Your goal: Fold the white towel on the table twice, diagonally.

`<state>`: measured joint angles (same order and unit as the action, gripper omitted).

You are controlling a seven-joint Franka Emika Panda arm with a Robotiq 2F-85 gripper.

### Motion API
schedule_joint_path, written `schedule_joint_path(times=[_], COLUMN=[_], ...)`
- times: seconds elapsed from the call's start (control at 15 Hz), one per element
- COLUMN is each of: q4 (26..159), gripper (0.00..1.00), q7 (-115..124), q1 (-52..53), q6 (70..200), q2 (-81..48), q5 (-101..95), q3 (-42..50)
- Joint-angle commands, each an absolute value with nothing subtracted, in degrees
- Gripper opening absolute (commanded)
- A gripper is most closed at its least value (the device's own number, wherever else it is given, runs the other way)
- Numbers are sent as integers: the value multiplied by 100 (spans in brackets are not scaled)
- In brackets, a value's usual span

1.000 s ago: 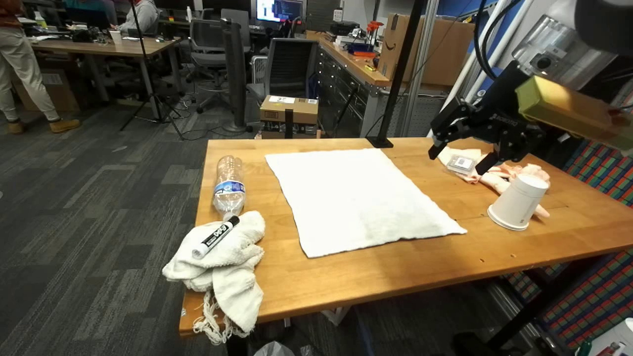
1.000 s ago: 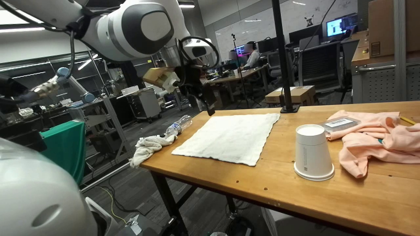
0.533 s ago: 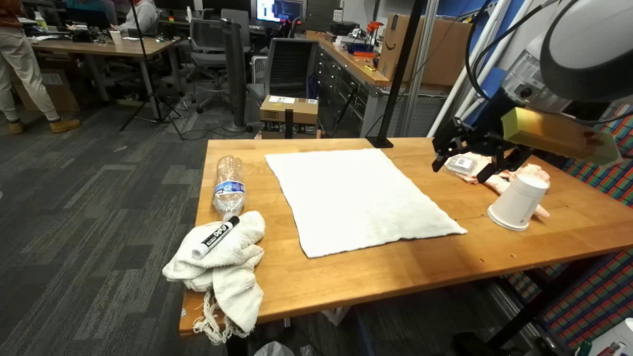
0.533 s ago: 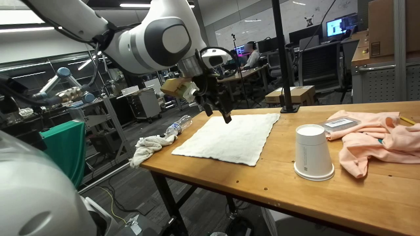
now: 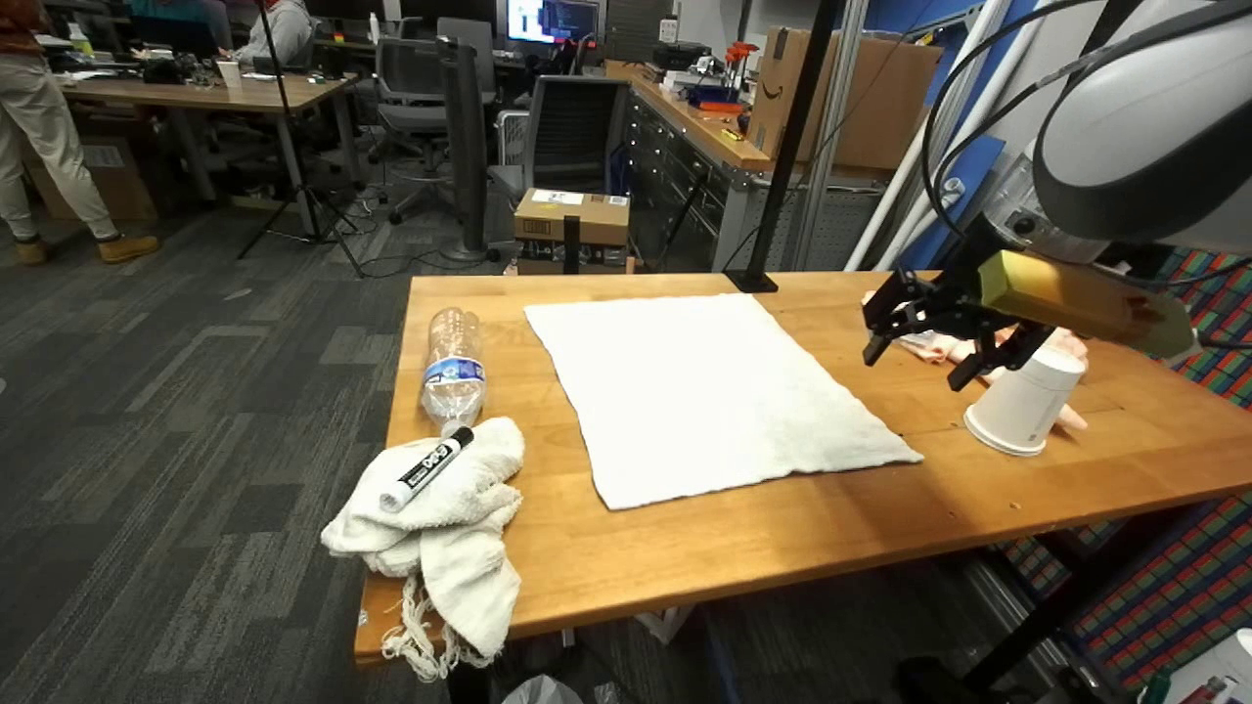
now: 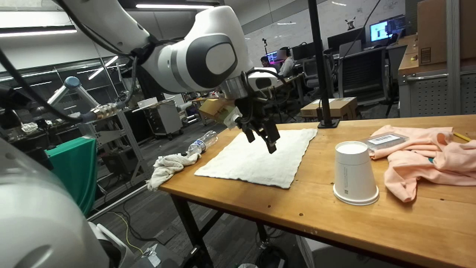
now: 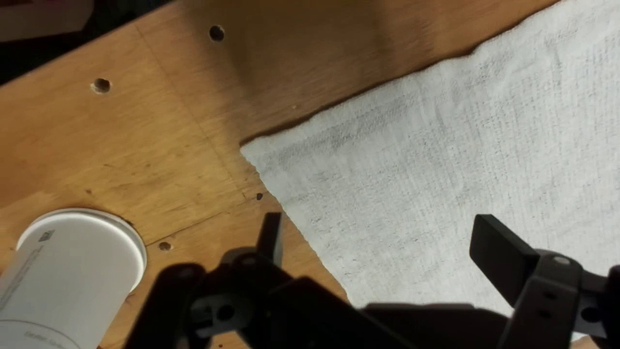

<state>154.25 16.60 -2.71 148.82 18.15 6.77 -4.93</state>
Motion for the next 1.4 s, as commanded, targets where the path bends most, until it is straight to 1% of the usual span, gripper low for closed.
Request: schedule_joint_path(times=[0.0, 0.67, 1.33], q4=[15177, 14873, 14678], gripper=[100, 100, 100], q7=[1710, 1968, 2275], q1=[-304, -236, -247], q6=[14939, 14908, 14929], q2=[1495, 750, 181], q5=[691, 1106, 972], q3=[-331, -112, -82])
